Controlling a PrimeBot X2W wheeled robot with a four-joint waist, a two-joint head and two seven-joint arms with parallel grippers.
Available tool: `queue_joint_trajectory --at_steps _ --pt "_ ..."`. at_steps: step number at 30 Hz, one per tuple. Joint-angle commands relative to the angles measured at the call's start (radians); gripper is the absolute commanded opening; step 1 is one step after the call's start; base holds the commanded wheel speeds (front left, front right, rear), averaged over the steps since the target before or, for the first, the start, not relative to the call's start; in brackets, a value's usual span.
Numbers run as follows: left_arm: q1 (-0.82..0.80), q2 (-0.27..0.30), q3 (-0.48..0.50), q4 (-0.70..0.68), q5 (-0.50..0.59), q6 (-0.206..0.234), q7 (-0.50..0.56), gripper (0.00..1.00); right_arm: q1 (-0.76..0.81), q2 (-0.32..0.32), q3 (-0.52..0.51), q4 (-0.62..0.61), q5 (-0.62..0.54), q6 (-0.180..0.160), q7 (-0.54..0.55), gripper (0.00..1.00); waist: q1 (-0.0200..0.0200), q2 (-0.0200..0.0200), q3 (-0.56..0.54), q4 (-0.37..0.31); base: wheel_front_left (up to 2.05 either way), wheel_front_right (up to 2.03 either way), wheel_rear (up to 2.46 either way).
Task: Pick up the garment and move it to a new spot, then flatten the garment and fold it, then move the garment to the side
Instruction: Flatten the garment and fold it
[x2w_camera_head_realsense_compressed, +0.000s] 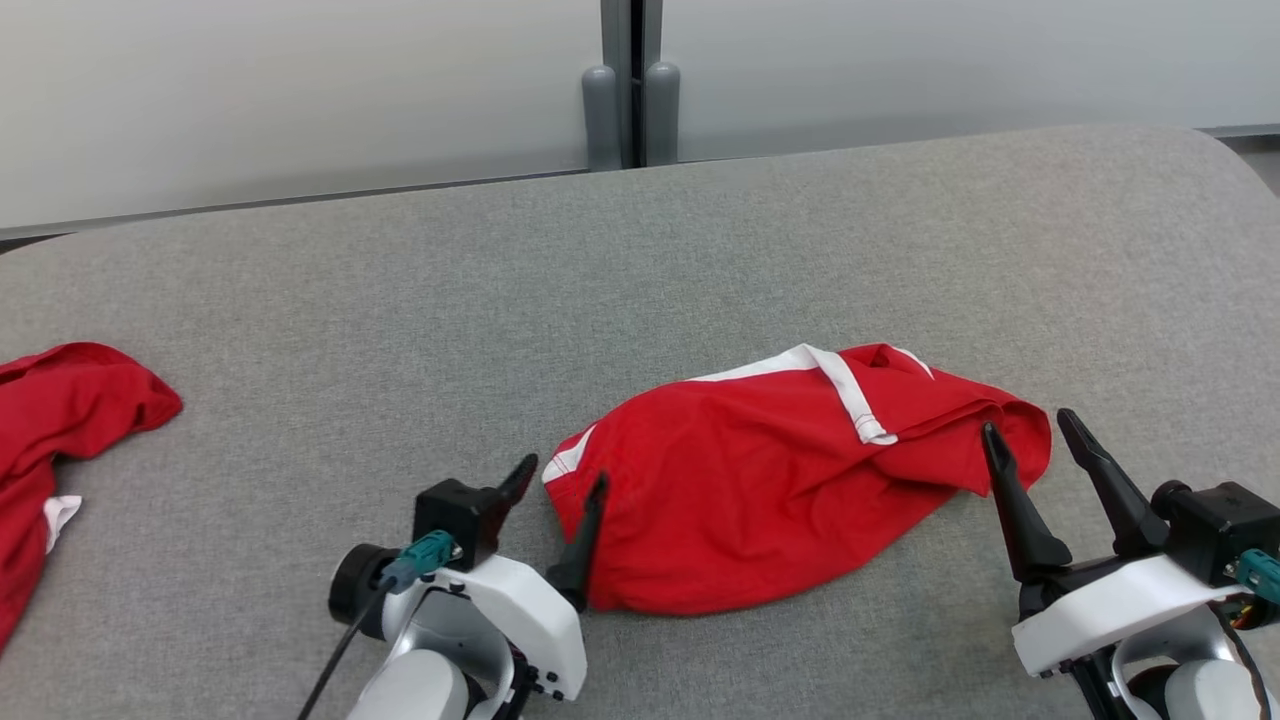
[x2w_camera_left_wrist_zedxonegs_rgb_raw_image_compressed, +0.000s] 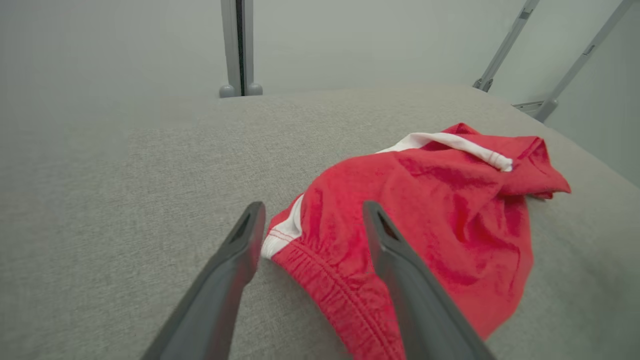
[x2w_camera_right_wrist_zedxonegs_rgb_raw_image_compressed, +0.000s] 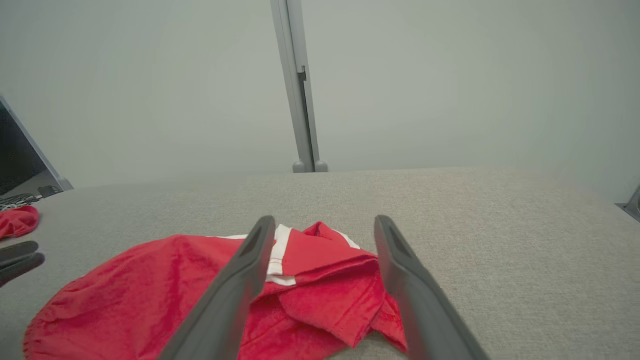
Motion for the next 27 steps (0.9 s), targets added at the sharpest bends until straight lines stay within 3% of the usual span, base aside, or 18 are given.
queue_joint_trajectory --at_steps 1,9,10,11,12,13,20,27 --pt "-0.017 0.0 -0.006 0.004 -0.005 -0.008 0.004 1.0 -0.011 -0.004 0.0 0.004 0.005 0.0 -0.006 1.0 0.0 0.0 0.01 -0.009 0.0 0.0 0.0" --pt "-0.055 -0.019 -0.109 0.075 0.027 -0.042 0.039 1.0 -0.031 -0.002 0.003 0.02 0.02 0.0 -0.018 1.0 0.0 0.0 0.037 -0.025 0.0 0.0 0.0" --pt "-0.06 -0.019 -0.117 0.088 0.033 -0.044 0.047 0.82 -0.034 -0.002 0.004 0.021 0.022 0.0 -0.02 1.0 0.0 0.0 0.04 -0.026 0.0 0.0 0.0" --pt "-0.066 -0.018 -0.123 0.101 0.043 -0.037 0.052 0.4 -0.036 -0.002 0.005 0.023 0.023 0.0 -0.02 1.0 0.0 0.0 0.043 -0.027 0.0 0.0 0.0" --pt "-0.073 -0.016 -0.127 0.111 0.05 -0.031 0.054 0.06 -0.038 -0.002 0.006 0.024 0.025 0.0 -0.021 1.0 0.0 0.0 0.045 -0.028 0.0 0.0 0.0" --pt "-0.079 -0.013 -0.127 0.118 0.059 -0.023 0.049 0.0 -0.04 -0.002 0.007 0.026 0.026 0.0 -0.023 1.0 0.0 0.0 0.047 -0.029 0.0 0.0 0.0" --pt "-0.124 0.016 -0.129 0.111 0.122 0.023 -0.026 0.0 -0.044 -0.001 -0.002 0.034 0.036 0.0 -0.03 1.0 0.0 0.0 0.049 -0.027 0.0 0.0 0.0" --pt "-0.09 0.058 -0.21 0.01 0.196 0.009 -0.025 0.0 -0.029 0.0 -0.013 0.03 0.043 0.0 -0.021 1.0 0.0 0.0 0.051 -0.007 0.0 0.0 0.0"
